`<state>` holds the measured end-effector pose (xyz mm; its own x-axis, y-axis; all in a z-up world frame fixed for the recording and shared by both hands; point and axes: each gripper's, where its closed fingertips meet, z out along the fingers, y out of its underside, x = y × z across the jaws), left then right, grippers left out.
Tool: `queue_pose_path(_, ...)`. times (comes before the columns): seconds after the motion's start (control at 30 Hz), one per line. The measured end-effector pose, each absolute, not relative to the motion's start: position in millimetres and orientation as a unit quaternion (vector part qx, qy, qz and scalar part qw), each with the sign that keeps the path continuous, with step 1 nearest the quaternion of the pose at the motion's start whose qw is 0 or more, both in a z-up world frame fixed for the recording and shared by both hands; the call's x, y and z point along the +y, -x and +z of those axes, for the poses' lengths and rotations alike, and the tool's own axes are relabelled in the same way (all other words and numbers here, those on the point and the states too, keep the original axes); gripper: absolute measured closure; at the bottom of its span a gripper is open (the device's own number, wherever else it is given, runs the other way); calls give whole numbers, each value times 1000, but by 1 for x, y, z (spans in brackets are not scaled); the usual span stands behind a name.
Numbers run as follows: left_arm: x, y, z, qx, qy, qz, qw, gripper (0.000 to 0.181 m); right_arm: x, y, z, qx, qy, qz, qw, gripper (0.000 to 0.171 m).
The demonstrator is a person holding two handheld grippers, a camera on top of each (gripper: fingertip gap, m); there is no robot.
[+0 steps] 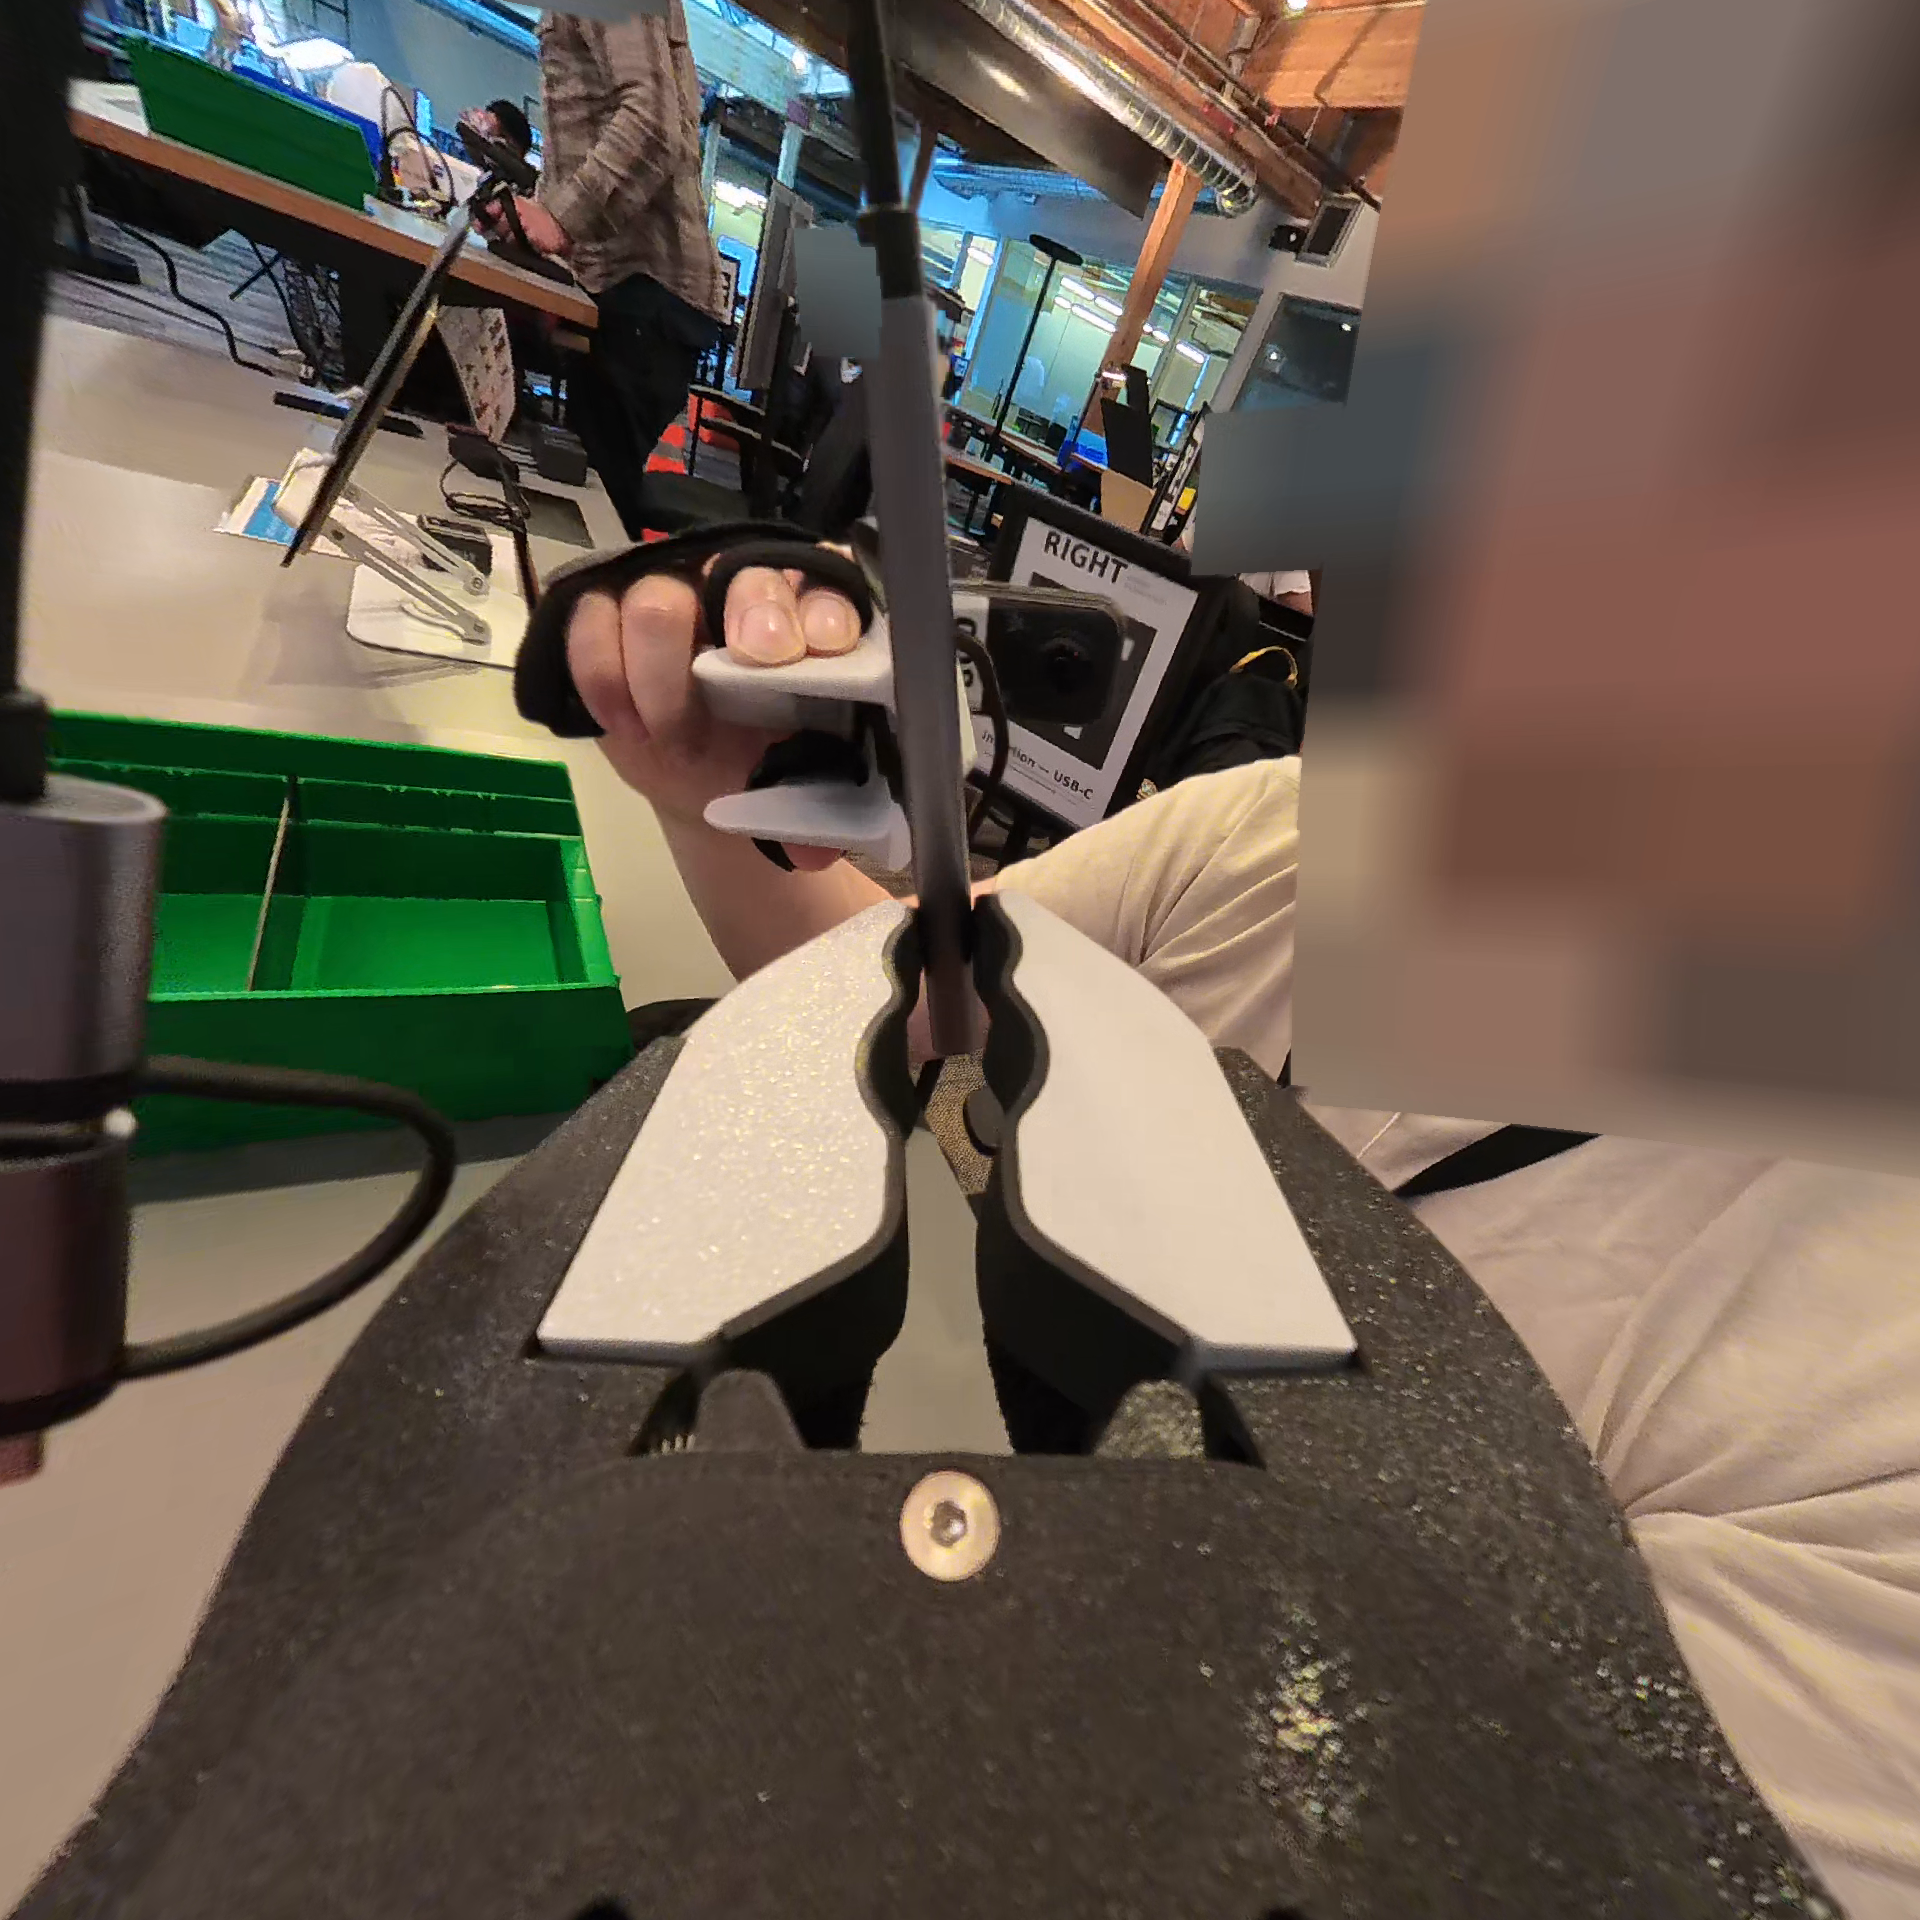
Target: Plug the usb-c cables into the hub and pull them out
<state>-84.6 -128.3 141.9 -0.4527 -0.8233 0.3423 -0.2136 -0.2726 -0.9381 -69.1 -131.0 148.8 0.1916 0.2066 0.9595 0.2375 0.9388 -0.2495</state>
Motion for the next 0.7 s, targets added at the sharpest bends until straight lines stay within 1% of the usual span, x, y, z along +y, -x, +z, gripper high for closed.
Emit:
queue_pose_path(0.07,-126,84,144,549,477,-642,243,172,-128,68,151,-625,169,-8,762,163)
queue_pose_path(0.17,-127,92,144,553,483,-635,240,172,-116,63,154,-600,167,-48,781,165)
queue_pose_path(0.3,-119,108,147,531,495,-648,229,172,-93,47,151,-594,196,-107,773,164)
queue_pose_path(0.33,-117,111,145,526,502,-649,222,172,-86,41,153,-583,199,-135,776,162)
queue_pose_path(0.4,-112,114,137,513,525,-650,197,172,-77,33,156,-562,192,-192,781,152)
queue_pose_path(0.5,-103,110,121,496,557,-647,158,172,-62,37,148,-562,188,-273,758,137)
queue_pose_path(0.67,-95,95,99,482,583,-645,104,172,-53,47,140,-549,149,-343,747,125)
queue_pose_path(0.7,-95,92,95,482,585,-645,94,172,-52,48,139,-550,147,-347,746,126)
